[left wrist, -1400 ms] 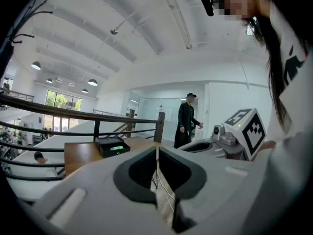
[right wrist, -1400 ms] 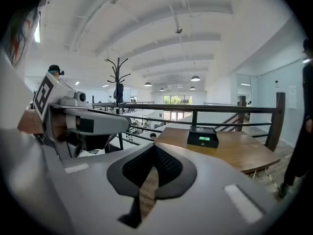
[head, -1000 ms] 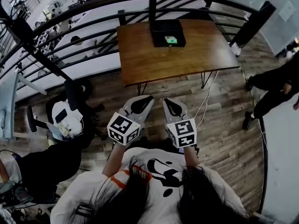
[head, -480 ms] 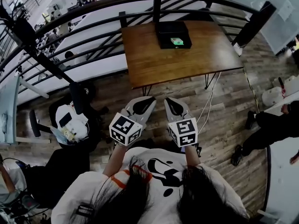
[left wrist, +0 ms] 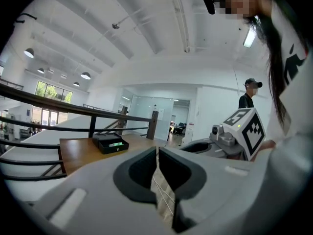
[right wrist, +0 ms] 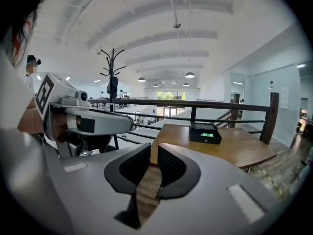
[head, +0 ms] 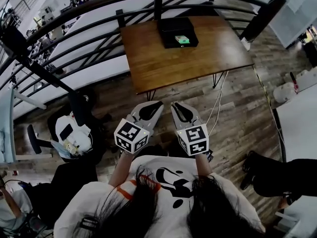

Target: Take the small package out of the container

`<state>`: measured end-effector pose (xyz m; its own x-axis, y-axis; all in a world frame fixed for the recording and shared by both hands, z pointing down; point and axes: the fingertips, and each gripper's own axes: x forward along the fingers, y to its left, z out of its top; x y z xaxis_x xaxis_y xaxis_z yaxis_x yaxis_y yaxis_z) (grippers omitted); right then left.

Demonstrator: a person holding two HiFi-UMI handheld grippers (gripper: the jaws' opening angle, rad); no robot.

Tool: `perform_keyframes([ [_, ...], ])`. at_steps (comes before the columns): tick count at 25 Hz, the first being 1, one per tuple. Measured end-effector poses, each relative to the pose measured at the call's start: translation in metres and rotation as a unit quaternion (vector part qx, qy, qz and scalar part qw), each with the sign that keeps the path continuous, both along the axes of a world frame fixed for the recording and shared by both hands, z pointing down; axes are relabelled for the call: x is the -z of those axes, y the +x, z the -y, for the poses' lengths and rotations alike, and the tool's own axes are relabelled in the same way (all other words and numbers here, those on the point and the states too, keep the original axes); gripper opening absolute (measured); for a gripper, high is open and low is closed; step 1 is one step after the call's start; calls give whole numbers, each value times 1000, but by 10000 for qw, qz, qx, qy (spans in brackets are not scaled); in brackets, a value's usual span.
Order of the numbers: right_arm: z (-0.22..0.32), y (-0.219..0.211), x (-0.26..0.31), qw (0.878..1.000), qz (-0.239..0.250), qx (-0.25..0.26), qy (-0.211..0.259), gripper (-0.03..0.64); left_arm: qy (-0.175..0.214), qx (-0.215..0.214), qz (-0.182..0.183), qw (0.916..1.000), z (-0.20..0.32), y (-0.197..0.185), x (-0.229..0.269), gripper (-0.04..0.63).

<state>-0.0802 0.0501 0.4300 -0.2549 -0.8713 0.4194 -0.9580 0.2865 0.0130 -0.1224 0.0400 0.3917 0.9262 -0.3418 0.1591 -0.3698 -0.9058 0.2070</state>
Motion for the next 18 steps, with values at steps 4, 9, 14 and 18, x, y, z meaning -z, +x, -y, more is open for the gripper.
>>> perform_keyframes([
  [4,7,6,-2,10000,-4,-27,-30,64,-59,-56,28,10000,8,9,-3,0],
  [9,21,25,-9,10000,44,-25,-55,61,-76,-51,58,9999,21,27,-8,0],
  [14,47,53,-14,9999,126,8,-27,60,-51,48,106,9999,46,51,-12,0],
  [18,67,84,-12,9999,128,52,5,58,-42,115,125,9998,65,79,-11,0],
])
